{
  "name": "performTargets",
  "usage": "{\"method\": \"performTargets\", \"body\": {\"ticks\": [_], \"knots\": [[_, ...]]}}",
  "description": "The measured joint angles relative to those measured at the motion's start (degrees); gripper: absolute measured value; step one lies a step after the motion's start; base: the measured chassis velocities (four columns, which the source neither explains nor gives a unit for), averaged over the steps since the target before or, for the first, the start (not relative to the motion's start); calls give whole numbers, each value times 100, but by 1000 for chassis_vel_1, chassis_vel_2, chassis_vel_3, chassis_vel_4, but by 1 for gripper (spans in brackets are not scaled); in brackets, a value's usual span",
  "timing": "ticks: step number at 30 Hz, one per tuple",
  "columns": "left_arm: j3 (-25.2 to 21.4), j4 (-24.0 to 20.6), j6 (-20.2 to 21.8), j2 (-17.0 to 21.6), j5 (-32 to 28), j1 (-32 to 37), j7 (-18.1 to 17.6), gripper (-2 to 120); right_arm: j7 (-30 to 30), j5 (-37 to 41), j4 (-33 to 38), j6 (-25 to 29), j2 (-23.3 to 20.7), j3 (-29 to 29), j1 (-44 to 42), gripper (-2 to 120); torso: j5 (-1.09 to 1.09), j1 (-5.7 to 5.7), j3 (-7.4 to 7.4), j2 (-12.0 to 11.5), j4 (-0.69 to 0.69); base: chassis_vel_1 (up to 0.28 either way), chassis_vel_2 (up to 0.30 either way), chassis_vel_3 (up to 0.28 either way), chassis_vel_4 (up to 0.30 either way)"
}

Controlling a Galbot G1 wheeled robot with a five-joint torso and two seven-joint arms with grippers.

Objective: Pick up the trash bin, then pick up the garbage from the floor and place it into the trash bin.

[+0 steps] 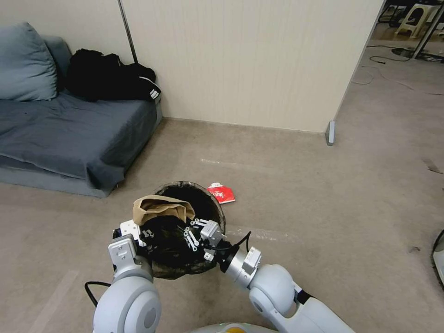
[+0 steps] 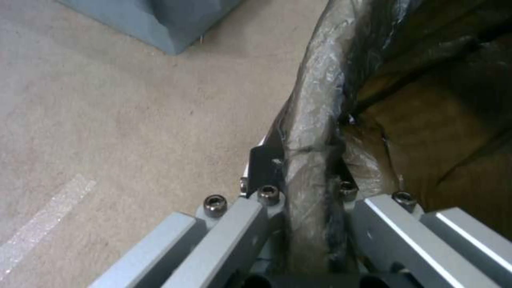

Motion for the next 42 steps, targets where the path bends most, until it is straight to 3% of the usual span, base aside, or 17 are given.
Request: {"method": "performTargets", "body": {"ticks": [11, 18, 20, 22, 24, 26, 29, 36, 39, 42], "knots": [[-28, -23, -1, 24, -31, -8, 7, 0, 188, -54, 23, -18, -70, -74, -54, 33, -1, 0, 0, 0, 0, 0, 0, 0, 0], [-45, -23, 0, 53, -43, -50, 13, 0, 181, -59, 24, 12, -112, -38, -84, 64, -1, 0, 0, 0, -1, 0, 0, 0, 0], [-45, -23, 0, 53, -43, -51, 13, 0, 181, -59, 24, 13, -113, -36, -86, 65, -1, 0, 0, 0, -1, 0, 0, 0, 0], [-51, -23, 1, 57, -47, -57, 13, 0, 178, -59, 27, 17, -123, -30, -100, 79, -1, 0, 0, 0, 0, 0, 0, 0, 0], [-51, -23, 1, 56, -47, -58, 14, 0, 178, -59, 27, 18, -125, -30, -101, 80, -1, 0, 0, 0, 0, 0, 0, 0, 0], [-51, -23, 2, 55, -47, -61, 13, 0, 176, -62, 30, 24, -138, -24, -107, 93, -1, 0, 0, 0, 0, 0, 0, 0, 0], [-52, -23, 4, 55, -47, -65, 13, 0, 176, -66, 61, 25, -161, -17, -119, 99, -1, 0, 0, 0, 0, 0, 0, 0, 0], [-76, -18, 8, 72, -46, -80, 13, 0, 231, -214, 326, 72, -195, 104, -181, 100, 0, 0, 0, 0, 0, 0, 0, 0, 0], [-139, 49, -4, 115, -19, -81, 54, 0, 438, -476, 1144, 140, -106, 654, -416, 100, -1, 0, 0, 0, -1, 0, 0, 0, 0], [-164, 109, -32, 125, 236, -85, 151, 0, 595, -535, 1516, 124, -3, 965, -550, 100, -2, 0, 0, 0, -1, 0, 0, 0, 0]]}}
